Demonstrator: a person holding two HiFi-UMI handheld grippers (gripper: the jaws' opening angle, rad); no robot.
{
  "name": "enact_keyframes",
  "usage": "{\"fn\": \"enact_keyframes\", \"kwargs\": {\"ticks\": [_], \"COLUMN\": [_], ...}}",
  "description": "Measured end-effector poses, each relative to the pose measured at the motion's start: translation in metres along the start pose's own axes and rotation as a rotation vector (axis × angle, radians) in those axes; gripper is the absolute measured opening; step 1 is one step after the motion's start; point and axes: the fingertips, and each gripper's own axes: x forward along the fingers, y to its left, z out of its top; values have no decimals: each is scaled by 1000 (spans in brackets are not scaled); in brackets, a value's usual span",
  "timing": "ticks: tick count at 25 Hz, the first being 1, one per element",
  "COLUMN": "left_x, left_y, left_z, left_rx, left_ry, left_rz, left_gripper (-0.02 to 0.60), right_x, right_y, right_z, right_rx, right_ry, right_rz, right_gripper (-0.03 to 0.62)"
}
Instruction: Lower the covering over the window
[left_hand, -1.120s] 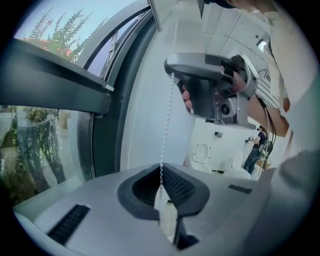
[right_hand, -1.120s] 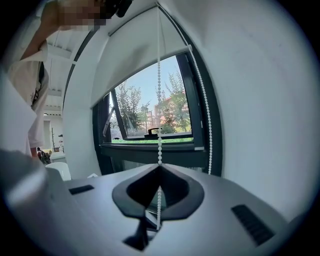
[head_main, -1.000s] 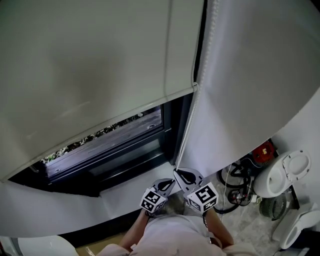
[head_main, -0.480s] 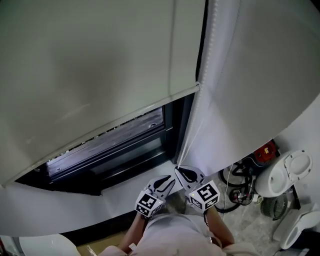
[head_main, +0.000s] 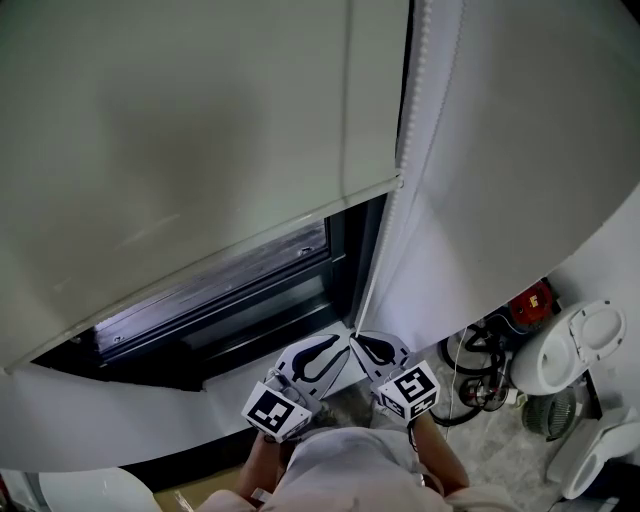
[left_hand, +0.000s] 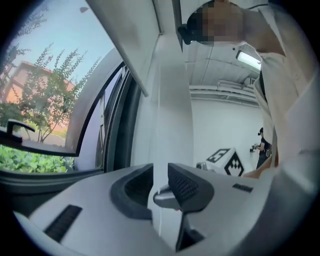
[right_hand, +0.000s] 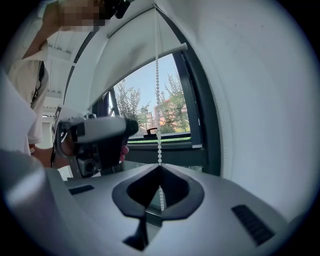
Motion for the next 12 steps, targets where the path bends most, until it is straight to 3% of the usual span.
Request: {"fn": "enact_keyframes", "kwargs": {"ticks": [6,12], "left_x": [18,36], "left_y": [-4,-3], "left_z": [65,95], "left_rx": [78,102], "left_ry": [-81,-119], "left_rz": [-24,-28], "left_gripper": [108,110], "right_x": [1,3], "right_y": [4,10], "right_z": [1,0], "right_rx": [-7,-13], "right_ry": [-2,0], "right_rz": [9,21], "right_gripper": [-3,-3]}}
